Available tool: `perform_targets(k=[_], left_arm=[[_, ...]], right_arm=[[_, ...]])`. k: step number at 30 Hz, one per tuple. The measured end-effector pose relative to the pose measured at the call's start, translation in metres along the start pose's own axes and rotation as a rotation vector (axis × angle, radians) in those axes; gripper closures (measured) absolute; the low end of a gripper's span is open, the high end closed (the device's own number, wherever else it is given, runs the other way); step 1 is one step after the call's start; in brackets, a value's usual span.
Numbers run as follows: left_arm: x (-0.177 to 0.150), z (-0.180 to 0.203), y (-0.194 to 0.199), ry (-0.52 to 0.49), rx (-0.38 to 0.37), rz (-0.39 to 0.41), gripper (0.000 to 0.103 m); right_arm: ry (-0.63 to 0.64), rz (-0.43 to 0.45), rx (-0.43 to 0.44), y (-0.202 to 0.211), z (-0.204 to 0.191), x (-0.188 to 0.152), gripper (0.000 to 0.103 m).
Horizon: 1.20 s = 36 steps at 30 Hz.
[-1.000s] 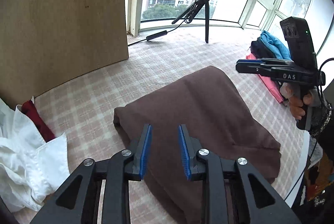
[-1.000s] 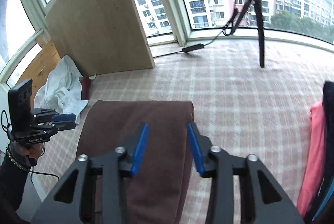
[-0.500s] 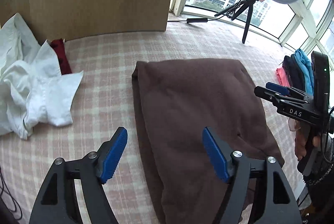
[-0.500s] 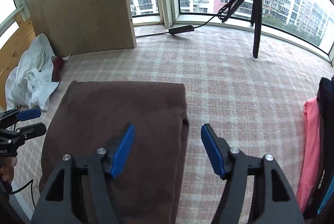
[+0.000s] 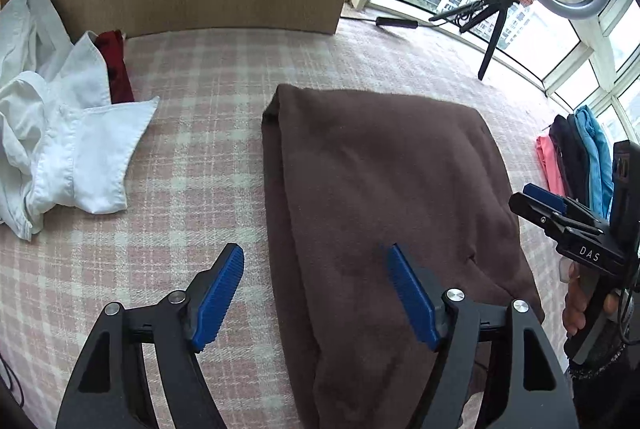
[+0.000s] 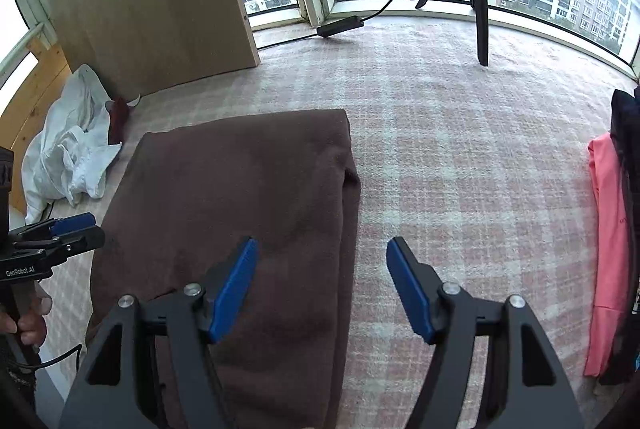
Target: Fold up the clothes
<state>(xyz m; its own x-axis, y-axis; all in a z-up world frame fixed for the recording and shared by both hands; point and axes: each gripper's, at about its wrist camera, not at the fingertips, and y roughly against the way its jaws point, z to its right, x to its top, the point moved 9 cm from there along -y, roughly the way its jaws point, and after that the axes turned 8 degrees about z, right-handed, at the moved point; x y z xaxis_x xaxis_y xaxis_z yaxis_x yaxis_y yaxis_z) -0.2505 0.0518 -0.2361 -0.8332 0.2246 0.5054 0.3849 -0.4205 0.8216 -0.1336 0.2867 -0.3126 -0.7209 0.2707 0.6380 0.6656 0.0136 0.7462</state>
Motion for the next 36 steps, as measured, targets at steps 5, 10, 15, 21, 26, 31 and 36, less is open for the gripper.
perform_targets(k=[5, 10, 15, 21, 26, 31, 36], left_arm=[[-0.012, 0.001, -0.023, -0.003, -0.029, -0.069, 0.03], [-0.016, 0.012, -0.029, -0.107, -0.034, -0.071, 0.015], [-0.021, 0.027, -0.038, -0.205, 0.003, -0.072, 0.005], [-0.02, 0.029, -0.039, -0.19, -0.002, -0.064, 0.006], [-0.012, 0.016, -0.024, -0.075, -0.02, -0.043, 0.03], [-0.011, 0.001, -0.019, -0.028, -0.014, -0.031, 0.029], [-0.013, 0.002, -0.024, -0.01, -0.027, -0.019, 0.028]], right_arm=[[0.018, -0.034, -0.028, -0.022, -0.007, -0.019, 0.03], [-0.017, -0.045, -0.036, -0.028, -0.002, -0.023, 0.02], [-0.006, -0.054, -0.03, -0.031, -0.005, -0.025, 0.018], [0.008, -0.047, -0.029, -0.032, -0.008, -0.025, 0.018], [-0.029, -0.039, 0.006, -0.028, -0.005, -0.024, 0.018], [-0.079, -0.028, 0.033, -0.017, 0.004, -0.026, 0.018], [-0.019, -0.043, 0.04, -0.026, -0.001, -0.028, 0.018]])
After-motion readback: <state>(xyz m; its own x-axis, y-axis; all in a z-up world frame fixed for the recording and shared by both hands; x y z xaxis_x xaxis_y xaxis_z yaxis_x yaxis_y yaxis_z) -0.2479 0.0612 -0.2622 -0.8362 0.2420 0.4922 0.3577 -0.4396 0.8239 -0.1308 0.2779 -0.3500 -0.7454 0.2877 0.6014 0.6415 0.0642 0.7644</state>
